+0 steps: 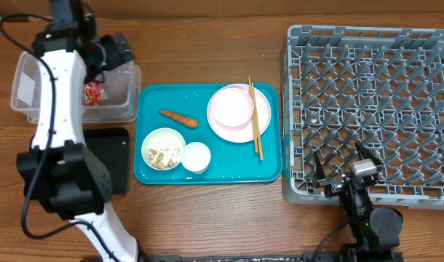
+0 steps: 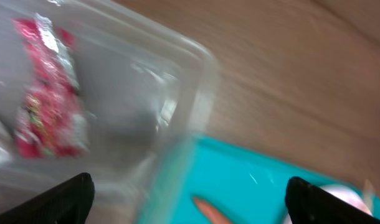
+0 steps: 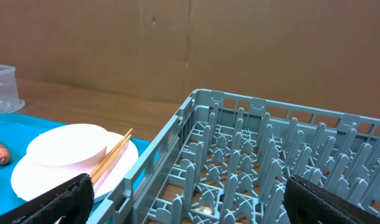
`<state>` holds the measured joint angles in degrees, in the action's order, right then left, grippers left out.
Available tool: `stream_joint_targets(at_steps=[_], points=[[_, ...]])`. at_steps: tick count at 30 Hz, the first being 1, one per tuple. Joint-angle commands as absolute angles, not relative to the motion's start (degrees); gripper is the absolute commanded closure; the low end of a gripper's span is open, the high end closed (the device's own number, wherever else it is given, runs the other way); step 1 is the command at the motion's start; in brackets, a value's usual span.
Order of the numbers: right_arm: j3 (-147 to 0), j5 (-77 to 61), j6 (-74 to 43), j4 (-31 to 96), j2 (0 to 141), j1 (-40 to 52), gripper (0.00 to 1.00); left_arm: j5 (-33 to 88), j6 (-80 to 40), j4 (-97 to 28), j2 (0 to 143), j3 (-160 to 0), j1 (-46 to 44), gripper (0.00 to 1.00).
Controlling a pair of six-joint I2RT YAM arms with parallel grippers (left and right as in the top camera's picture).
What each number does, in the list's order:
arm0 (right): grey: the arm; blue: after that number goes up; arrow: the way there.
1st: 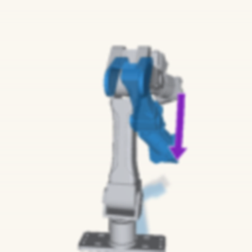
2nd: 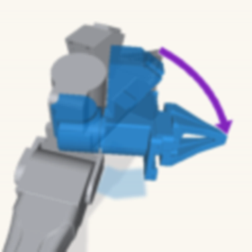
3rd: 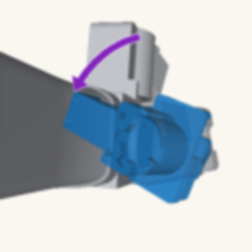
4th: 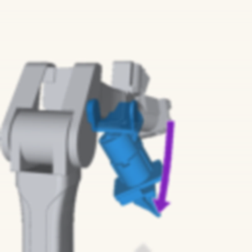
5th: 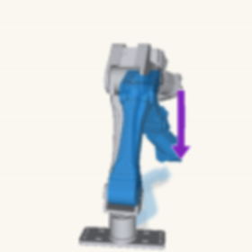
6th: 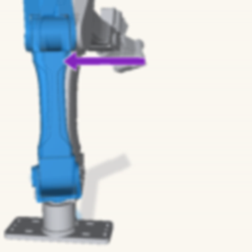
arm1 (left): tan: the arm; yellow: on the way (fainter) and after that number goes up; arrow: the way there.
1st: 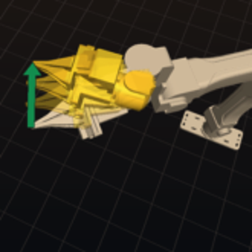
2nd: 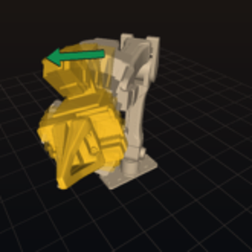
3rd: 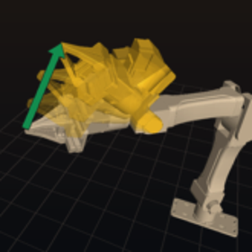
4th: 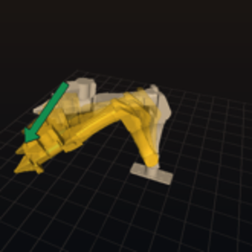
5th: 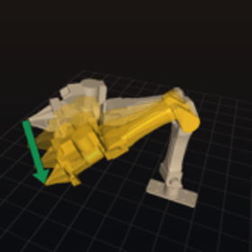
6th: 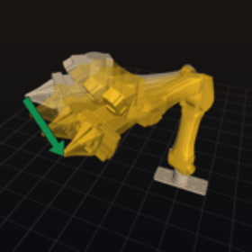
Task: Sort waste into correct bins and load items into the dishwasher
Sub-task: 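Lift the wrapper with the left gripper and drop it into the clear bin, then reach the left gripper to the carrot and grasp it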
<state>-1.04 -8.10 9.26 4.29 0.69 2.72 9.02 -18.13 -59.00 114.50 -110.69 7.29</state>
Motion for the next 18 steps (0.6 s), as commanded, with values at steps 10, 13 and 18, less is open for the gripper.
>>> stream_joint_targets(at_steps=[10,13,18], points=[[-0.5,-7.7,9.2,4.0,0.2,2.5,0.00,1.7,-15.3,-75.7,108.4,-112.2,-14.8,0.00],[-0.5,-7.7,9.2,4.0,0.2,2.5,0.00,1.0,-2.3,-77.1,109.9,-112.2,-18.6,0.00],[-0.5,-7.7,9.2,4.0,0.2,2.5,0.00,0.0,9.9,-78.5,112.3,-112.2,-20.2,0.06]])
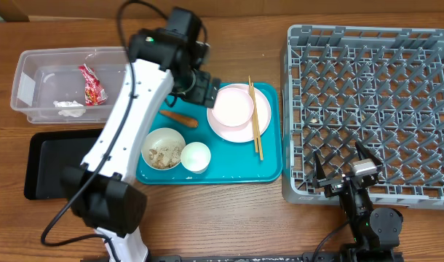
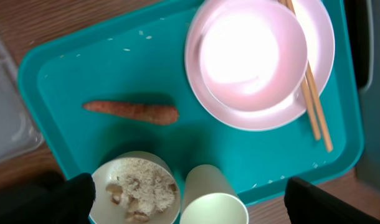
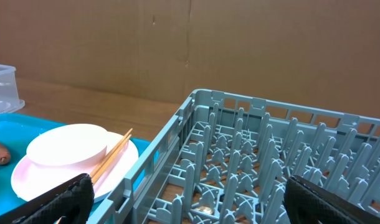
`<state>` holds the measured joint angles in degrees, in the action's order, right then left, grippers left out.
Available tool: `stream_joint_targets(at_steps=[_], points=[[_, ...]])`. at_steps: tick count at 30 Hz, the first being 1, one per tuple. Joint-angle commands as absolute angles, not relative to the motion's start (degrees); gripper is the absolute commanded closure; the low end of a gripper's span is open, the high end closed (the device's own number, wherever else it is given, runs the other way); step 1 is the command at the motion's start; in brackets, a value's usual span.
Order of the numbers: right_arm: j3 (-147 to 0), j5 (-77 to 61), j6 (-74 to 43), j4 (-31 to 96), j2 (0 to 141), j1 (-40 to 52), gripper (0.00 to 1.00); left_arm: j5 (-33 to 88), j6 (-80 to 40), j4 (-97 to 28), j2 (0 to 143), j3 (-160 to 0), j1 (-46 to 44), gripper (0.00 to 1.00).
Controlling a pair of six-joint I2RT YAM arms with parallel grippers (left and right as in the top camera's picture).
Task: Sort waste into correct bins and load items into the dishwasher
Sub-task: 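Reach the left gripper to the carrot and grasp it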
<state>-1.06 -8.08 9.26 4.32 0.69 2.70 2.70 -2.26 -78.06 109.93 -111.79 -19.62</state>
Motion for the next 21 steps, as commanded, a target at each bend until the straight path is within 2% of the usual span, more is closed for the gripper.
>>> stream_joint_targets(at_steps=[1,4,12,21], points=[[-0.5,-7.7,9.2,4.0,0.2,2.5,0.00,-1.1,10.7,-78.7,113.0,-112.2,-20.1,0.07],[-0.5,-7.7,9.2,4.0,0.2,2.5,0.00,-5.1,13.6,-79.0,115.5,-112.2,-19.4,0.16],[-0.5,-7.7,9.2,4.0,0.2,2.5,0.00,-6.4,25.2,-77.5,125.4,-112.2,-17.9,0.16],[-0.5,-7.7,9.2,4.0,0.2,2.5,0.00,-6.4,31.1,-75.9,134.1,-112.2,-17.7,0.17]])
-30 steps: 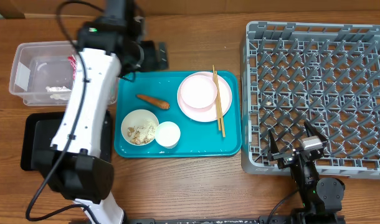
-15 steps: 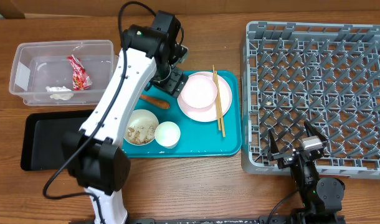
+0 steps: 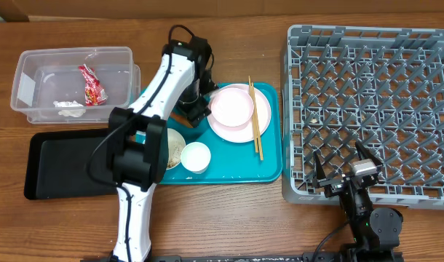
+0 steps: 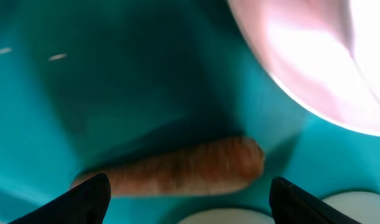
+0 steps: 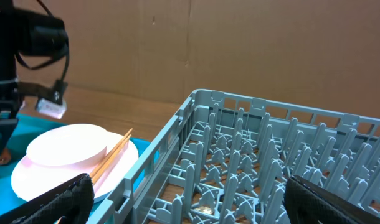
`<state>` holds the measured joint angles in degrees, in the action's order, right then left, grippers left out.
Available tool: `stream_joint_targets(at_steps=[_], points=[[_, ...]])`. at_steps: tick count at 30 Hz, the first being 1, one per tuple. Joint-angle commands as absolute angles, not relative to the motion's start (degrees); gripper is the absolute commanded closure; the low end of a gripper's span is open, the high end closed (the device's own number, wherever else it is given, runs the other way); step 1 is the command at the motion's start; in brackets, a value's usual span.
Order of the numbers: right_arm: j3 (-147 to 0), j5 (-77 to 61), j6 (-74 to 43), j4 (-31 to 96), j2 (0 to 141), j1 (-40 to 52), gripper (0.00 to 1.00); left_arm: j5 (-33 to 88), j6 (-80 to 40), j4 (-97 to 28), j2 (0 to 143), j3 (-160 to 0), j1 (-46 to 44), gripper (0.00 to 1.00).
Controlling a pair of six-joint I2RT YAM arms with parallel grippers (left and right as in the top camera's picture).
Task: Sort waste into correct bins and load items into the dishwasher
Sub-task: 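Reach the left gripper to the carrot and grasp it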
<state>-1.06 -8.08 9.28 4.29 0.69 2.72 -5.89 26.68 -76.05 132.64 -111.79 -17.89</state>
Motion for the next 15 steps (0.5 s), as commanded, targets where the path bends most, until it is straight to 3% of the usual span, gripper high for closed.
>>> stream_joint_targets(at_steps=[1,11,13,15], points=[[-0.5,-7.7,9.2,4.0,0.2,2.5,0.00,-6.4,31.2,-75.3,134.4,-112.2,-17.6,0.17],[-0.5,-7.7,9.2,4.0,0.2,2.5,0.00,-6.1,32.2,-72.1,137.4,-112.2,-15.3,0.20],[-0.5,-7.7,9.2,4.0,0.2,2.5,0.00,-5.9,32.2,-71.9,138.3,-112.2,-14.9,0.26],[-0.5,-7.7,9.2,4.0,0.2,2.5,0.00,-5.4,32.2,-71.5,138.5,-112.2,-14.7,0.51]])
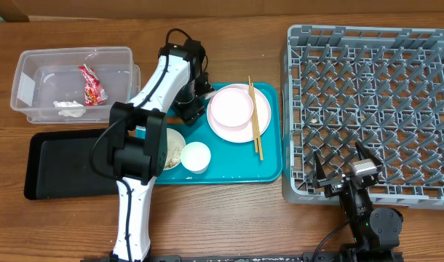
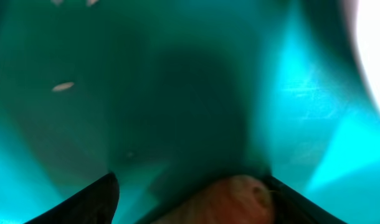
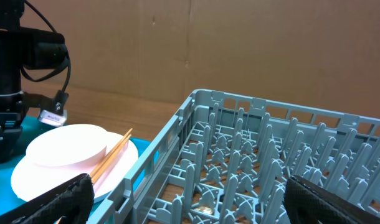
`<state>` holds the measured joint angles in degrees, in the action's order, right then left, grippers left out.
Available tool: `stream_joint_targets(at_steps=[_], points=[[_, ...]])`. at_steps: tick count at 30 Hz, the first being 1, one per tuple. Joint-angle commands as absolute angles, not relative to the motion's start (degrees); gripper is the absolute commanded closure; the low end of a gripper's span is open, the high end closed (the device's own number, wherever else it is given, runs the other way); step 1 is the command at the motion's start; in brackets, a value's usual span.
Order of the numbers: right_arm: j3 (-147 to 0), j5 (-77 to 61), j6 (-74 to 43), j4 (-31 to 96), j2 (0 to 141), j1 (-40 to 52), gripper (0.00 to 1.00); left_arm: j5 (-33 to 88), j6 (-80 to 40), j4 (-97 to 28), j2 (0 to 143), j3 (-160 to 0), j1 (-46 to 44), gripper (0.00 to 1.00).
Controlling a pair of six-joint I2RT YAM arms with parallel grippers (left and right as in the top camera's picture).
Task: Sort waste into correct bins and load items into the dishwasher
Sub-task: 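Reach the left gripper to the carrot and grasp it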
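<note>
An orange carrot (image 2: 237,199) lies on the teal tray (image 1: 229,171). Only its blunt end shows in the left wrist view, low between the two dark fingers (image 2: 93,200). My left gripper (image 1: 187,109) is down on the tray, open, straddling the carrot and hiding it from overhead. A pink bowl (image 1: 231,107) sits on a pink plate with chopsticks (image 1: 255,120) across it. My right gripper (image 3: 196,205) stands open at the front edge of the grey dish rack (image 1: 375,102), holding nothing.
A bowl of food scraps (image 1: 172,151) and a white cup (image 1: 196,156) stand at the tray's front. The clear bin (image 1: 33,80) at far left holds a red wrapper (image 1: 92,84). A black tray (image 1: 62,164) lies in front of it.
My left gripper is lower and closer to the tray. The carrot's end now sits between its fingers at the bottom of the wrist view. The right arm has not moved.
My left gripper was over the clear bin beside the red wrapper. Then it was high above the teal tray with the carrot, bowls and cup in view. Then it was low over the carrot, and now it straddles the carrot's end, still open.
</note>
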<state>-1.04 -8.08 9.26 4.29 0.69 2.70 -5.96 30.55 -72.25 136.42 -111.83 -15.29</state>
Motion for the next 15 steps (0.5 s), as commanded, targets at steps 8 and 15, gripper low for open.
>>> stream_joint_targets(at_steps=[8,15], points=[[-0.5,-7.7,9.2,4.0,0.2,2.5,0.00,-4.6,31.1,-71.0,138.2,-113.9,-14.6,0.96],[-0.5,-7.7,9.2,4.0,0.2,2.5,0.00,-4.5,26.1,-73.1,138.2,-125.1,-14.7,0.96]])
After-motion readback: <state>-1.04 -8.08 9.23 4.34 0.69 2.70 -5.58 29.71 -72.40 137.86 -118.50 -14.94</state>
